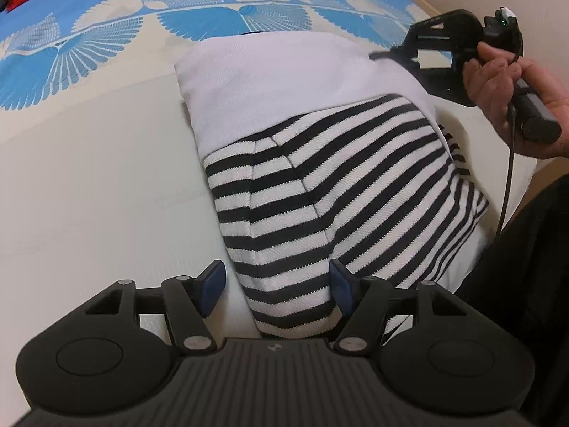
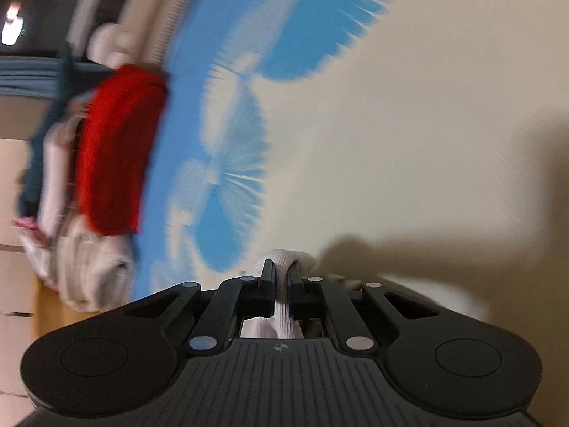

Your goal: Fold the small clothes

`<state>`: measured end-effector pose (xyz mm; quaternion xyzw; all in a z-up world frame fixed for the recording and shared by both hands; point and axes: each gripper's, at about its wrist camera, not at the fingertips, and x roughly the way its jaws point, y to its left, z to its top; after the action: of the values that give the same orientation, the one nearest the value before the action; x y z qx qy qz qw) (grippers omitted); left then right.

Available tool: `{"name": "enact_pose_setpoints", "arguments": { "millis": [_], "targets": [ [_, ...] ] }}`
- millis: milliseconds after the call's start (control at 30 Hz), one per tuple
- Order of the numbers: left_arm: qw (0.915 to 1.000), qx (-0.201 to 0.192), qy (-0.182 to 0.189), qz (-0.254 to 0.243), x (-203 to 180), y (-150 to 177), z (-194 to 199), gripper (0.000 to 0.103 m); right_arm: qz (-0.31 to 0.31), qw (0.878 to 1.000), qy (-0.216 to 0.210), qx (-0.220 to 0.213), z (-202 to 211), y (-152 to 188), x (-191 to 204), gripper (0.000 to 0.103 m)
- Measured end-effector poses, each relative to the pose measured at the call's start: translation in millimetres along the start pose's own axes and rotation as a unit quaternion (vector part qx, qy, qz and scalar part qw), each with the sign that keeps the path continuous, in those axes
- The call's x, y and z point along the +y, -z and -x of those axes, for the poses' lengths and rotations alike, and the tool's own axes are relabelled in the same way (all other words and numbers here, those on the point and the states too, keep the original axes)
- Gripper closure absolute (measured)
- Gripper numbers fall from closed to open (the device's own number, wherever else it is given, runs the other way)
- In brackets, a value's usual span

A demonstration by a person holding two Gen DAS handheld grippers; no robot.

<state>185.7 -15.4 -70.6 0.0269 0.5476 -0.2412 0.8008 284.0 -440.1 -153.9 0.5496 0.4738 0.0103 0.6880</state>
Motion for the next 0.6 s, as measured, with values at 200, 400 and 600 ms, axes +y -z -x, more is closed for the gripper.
{"name": "enact_pose_setpoints", "arguments": {
  "millis": [200,400,600],
  "targets": [
    [0.9999,0.003,-0.011,0.000,-3,-2,-5,0.031,0.120,0.979,0.126,-0.105,26,10,22,0.094],
    [0.9998,-0.003,-0.007,0.017,-3,-5,-3,0.032,0.169,0.975,0.067,-0.127,68,13,22,0.092],
    [0.9969,-0.054,-0.006,0.057,0,-12,17,0.034,0.246,0.969,-0.007,0.016,54,57,38,0.037]
  ]
}}
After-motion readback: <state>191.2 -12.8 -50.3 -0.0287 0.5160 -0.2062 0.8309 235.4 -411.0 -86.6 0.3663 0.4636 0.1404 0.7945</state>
